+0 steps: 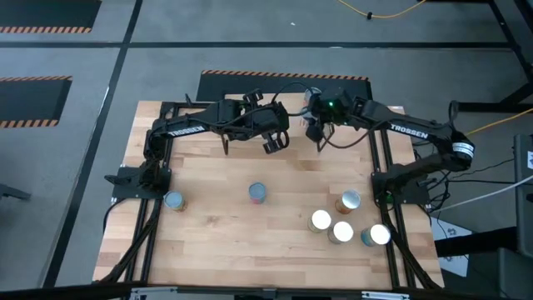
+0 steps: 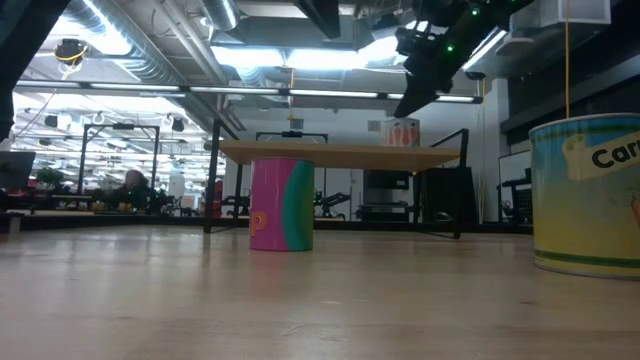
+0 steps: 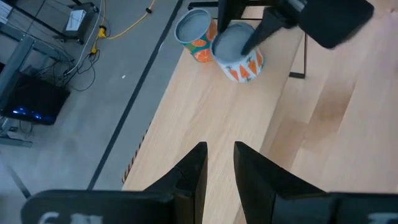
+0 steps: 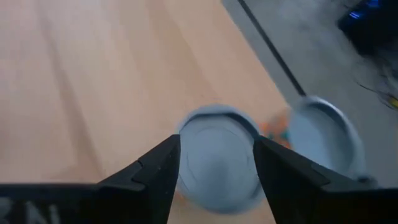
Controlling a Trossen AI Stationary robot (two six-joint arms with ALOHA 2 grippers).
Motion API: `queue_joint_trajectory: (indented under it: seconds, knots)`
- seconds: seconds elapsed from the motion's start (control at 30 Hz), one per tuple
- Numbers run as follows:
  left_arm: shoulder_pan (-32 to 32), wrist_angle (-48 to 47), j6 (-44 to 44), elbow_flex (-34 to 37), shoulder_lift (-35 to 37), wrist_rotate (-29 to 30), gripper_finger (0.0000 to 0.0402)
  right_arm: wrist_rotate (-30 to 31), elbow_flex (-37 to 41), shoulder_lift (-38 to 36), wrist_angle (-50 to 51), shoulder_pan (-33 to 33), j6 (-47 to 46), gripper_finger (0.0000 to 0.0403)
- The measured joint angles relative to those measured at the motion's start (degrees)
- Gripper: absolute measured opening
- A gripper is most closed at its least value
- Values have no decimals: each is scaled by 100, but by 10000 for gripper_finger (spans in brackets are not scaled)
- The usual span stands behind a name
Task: Pick and place cans onto a shelf
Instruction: Put the canned carrots on the shelf
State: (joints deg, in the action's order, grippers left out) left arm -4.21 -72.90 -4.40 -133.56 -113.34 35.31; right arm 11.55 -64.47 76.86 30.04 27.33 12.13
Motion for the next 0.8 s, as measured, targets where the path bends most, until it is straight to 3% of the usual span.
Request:
queue_joint_trajectory:
  seconds: [0.23, 0.8]
  knots:
    - [0, -4, -1, 0, 1, -4, 72, 726, 0, -151, 559, 5, 14, 208]
    - [0, -14, -15, 2, 0, -7, 72, 1034, 0, -478, 606, 5, 21, 208]
